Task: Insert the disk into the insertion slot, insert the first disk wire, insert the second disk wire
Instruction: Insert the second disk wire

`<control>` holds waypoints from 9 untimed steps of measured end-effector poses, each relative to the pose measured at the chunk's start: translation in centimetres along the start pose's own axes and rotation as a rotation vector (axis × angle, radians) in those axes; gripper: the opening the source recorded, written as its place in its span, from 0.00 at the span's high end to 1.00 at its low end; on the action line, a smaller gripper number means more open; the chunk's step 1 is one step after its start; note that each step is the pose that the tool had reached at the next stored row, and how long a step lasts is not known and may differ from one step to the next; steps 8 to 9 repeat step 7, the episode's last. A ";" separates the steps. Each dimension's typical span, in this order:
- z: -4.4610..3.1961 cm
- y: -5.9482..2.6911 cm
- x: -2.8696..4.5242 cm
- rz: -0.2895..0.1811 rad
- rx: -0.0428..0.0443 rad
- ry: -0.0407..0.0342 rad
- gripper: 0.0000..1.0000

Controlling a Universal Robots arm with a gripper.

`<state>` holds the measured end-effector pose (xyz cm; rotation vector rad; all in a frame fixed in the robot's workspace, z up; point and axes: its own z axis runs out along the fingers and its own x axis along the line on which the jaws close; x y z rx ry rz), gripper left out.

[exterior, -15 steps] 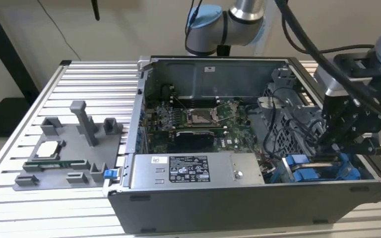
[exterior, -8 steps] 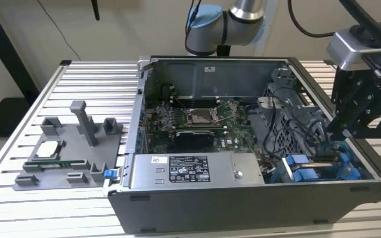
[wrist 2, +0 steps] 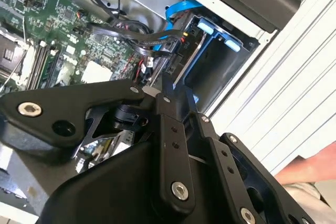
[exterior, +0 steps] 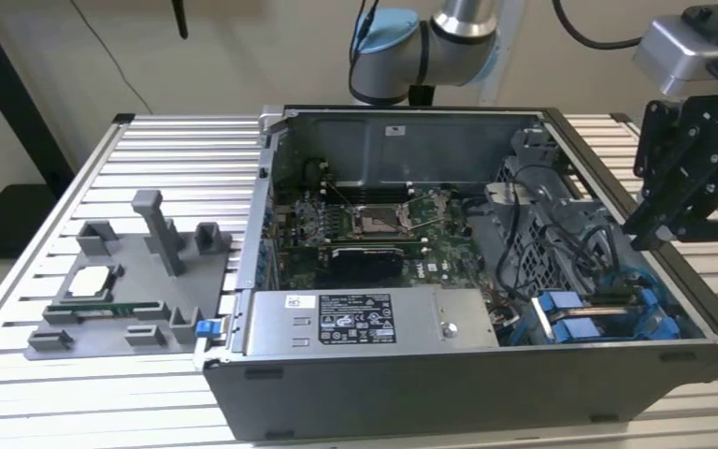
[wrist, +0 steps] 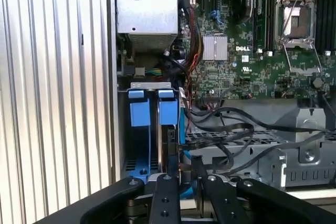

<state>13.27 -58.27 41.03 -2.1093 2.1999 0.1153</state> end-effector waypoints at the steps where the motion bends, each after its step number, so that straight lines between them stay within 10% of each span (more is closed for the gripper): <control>1: -0.02 0.00 0.00 0.001 0.0000 -0.0001 0.00; 9: -0.03 0.00 0.00 0.001 -0.0003 -0.0001 0.00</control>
